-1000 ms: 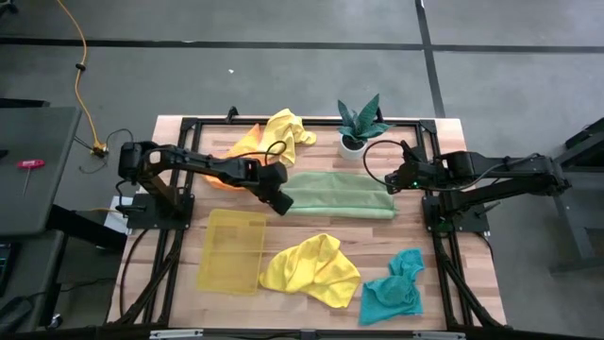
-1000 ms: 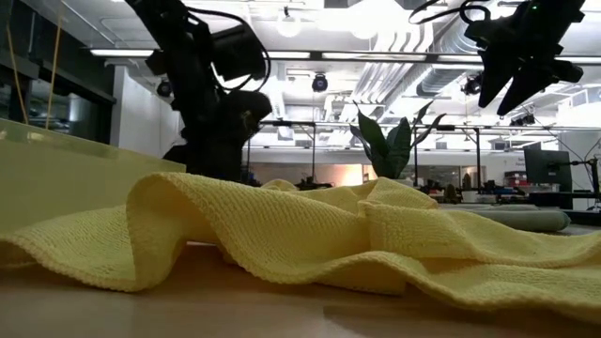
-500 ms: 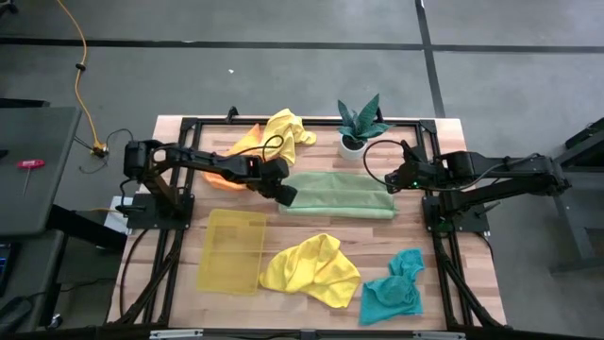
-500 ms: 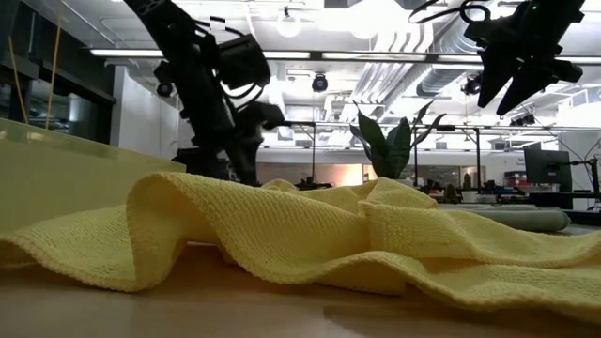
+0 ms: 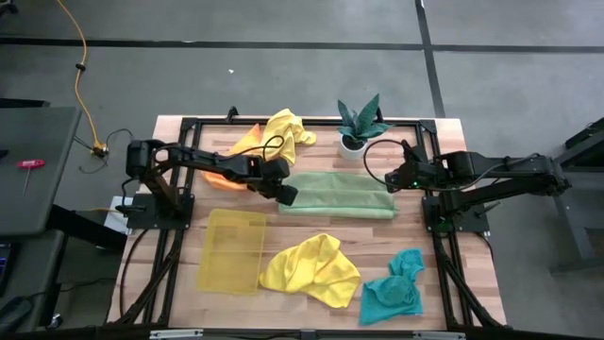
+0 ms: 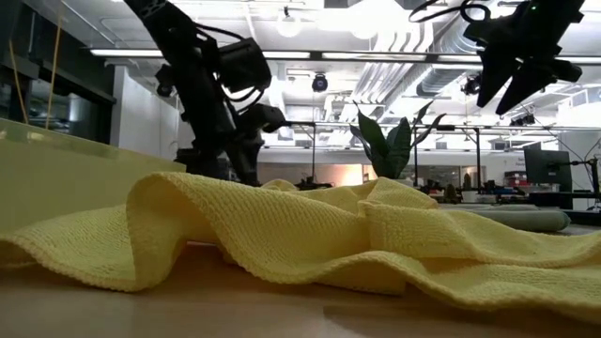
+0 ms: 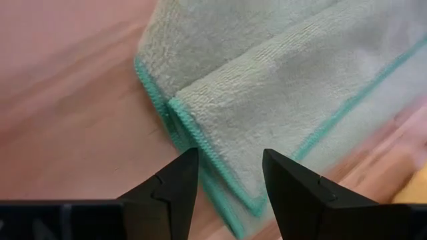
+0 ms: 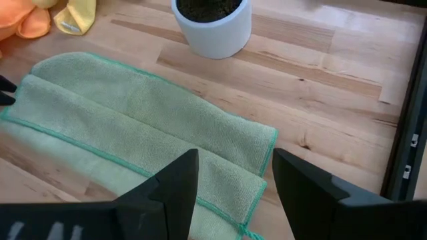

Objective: Fold microfiber towels
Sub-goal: Fold the green microfiber cloth

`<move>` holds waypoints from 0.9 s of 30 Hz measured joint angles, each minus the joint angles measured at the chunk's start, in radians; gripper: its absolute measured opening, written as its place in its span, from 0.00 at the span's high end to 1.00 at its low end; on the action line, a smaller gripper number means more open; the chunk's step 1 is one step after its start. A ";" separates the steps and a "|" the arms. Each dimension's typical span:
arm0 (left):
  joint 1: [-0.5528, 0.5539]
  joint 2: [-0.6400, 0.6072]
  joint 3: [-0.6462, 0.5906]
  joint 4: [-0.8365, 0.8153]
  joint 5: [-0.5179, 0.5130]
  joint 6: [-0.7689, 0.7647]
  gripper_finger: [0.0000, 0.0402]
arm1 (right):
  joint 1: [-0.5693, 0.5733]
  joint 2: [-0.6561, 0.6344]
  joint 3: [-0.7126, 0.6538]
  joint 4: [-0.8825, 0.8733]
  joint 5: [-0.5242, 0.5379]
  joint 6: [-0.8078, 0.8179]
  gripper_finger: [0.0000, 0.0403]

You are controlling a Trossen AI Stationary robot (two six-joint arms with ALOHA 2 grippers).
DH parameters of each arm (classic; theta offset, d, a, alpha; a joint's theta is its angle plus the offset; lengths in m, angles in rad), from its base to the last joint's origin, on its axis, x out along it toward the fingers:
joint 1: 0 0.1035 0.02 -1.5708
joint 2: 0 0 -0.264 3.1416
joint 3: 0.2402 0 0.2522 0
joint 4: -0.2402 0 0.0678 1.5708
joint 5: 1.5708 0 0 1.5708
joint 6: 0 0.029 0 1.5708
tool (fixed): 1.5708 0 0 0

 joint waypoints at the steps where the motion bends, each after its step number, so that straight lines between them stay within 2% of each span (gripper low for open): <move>1: 0.000 0.008 -0.001 -0.005 0.005 0.000 0.61 | 0.000 0.000 0.000 0.001 0.001 0.000 0.54; 12: -0.019 0.035 -0.001 0.088 0.019 -0.036 0.61 | 0.000 0.000 0.000 0.017 0.003 0.000 0.54; 21: -0.004 0.033 -0.001 0.077 0.021 0.011 0.61 | 0.000 0.000 0.000 0.021 0.003 0.000 0.54; 27: 0.033 0.028 -0.001 0.011 0.021 0.044 0.61 | 0.000 0.000 0.000 0.021 0.003 0.000 0.54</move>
